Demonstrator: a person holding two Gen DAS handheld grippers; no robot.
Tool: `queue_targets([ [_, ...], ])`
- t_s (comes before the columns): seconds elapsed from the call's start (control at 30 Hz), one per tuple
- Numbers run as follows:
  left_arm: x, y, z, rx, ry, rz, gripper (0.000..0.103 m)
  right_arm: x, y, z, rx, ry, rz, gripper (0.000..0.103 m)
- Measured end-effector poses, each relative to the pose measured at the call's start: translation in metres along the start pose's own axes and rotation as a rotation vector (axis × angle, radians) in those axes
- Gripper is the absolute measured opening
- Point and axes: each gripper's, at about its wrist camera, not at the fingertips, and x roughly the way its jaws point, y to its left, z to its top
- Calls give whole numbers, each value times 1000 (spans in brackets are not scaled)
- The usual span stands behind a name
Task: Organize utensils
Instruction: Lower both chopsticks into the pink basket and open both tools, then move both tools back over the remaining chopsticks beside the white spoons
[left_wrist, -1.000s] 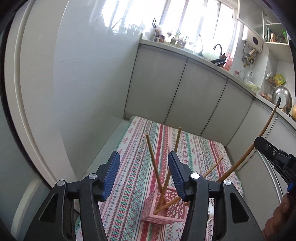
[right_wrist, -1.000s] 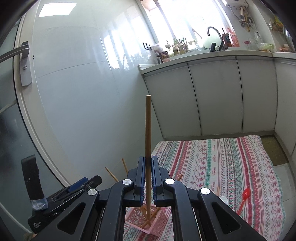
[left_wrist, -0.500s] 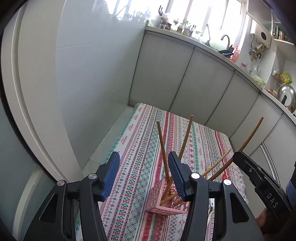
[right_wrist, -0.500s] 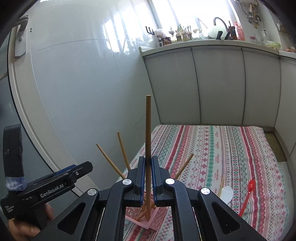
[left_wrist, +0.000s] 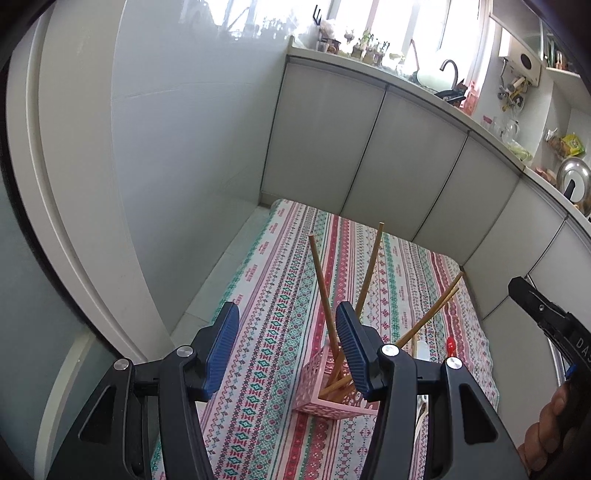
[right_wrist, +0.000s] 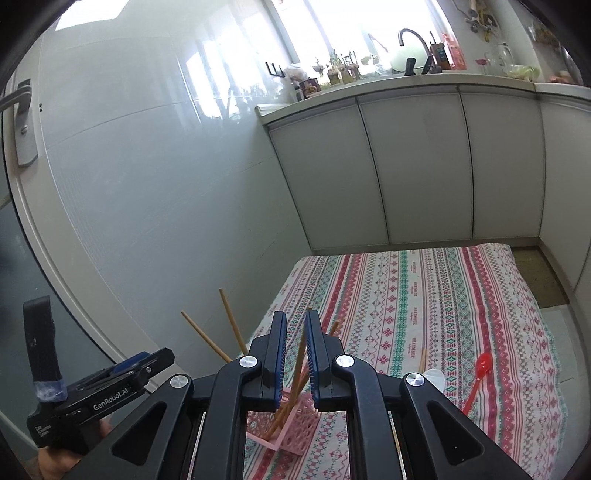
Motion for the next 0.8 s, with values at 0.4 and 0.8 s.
queue_targets([
  [0.4, -27, -27, -3, 77, -42, -3, 57, -62, -25, 18, -20, -76, -81, 16],
  [0.8, -47, -94, -24, 212, -38, -103, 57, -90, -115, 16, 147, -37, -176, 17],
])
